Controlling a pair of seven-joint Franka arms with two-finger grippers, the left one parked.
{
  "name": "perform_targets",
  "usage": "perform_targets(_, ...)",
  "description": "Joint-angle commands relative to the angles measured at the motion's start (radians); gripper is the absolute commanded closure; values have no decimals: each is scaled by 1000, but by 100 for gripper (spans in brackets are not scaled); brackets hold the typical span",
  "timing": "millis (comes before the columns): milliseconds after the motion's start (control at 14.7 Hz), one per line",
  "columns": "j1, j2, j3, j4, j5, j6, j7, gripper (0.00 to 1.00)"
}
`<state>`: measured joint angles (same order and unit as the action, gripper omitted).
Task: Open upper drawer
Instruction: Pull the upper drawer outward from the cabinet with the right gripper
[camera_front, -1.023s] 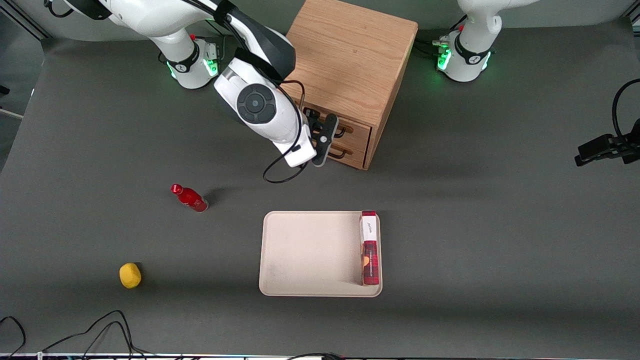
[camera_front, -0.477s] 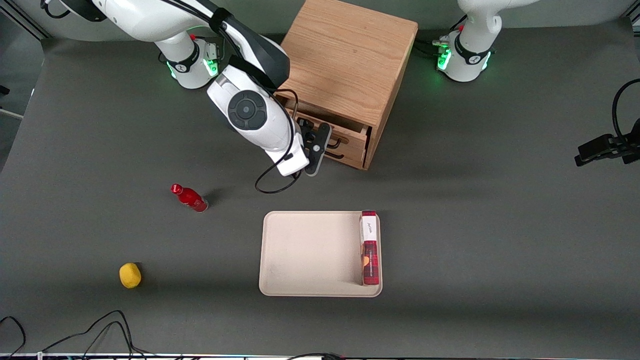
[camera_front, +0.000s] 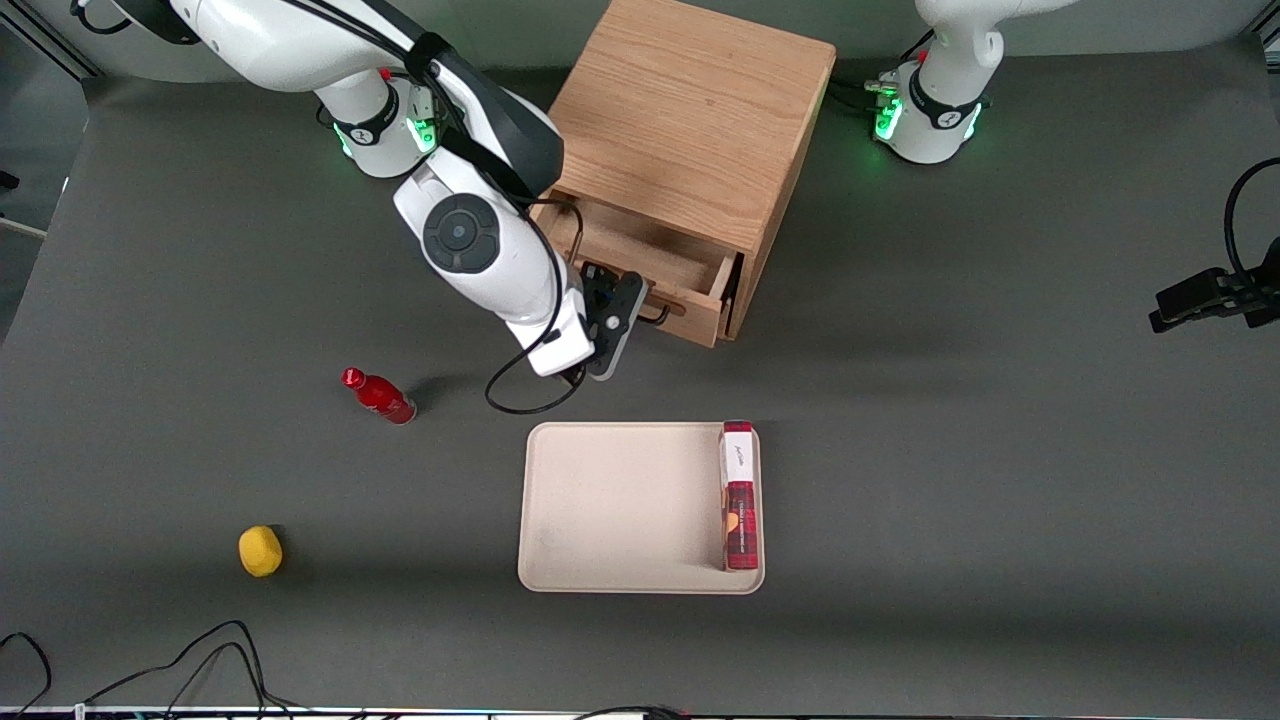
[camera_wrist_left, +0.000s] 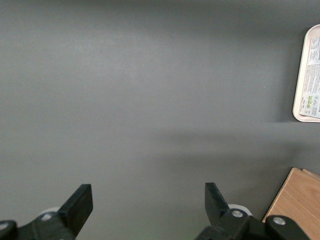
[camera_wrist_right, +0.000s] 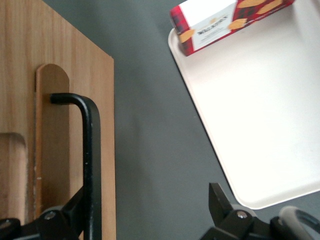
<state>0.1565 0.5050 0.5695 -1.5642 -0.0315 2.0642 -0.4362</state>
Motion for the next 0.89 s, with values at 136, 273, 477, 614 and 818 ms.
perform_targets(136, -15, 7, -20, 23, -18, 53, -18, 0)
perform_targets(273, -15, 9, -34, 23, -16, 77, -18, 0)
perform_targets(477, -15, 12, -60, 23, -16, 111, -19, 0)
perform_targets(614, -17, 12, -68, 23, -18, 126, -19, 0)
perform_targets(818, -23, 12, -89, 23, -16, 160, -48, 0)
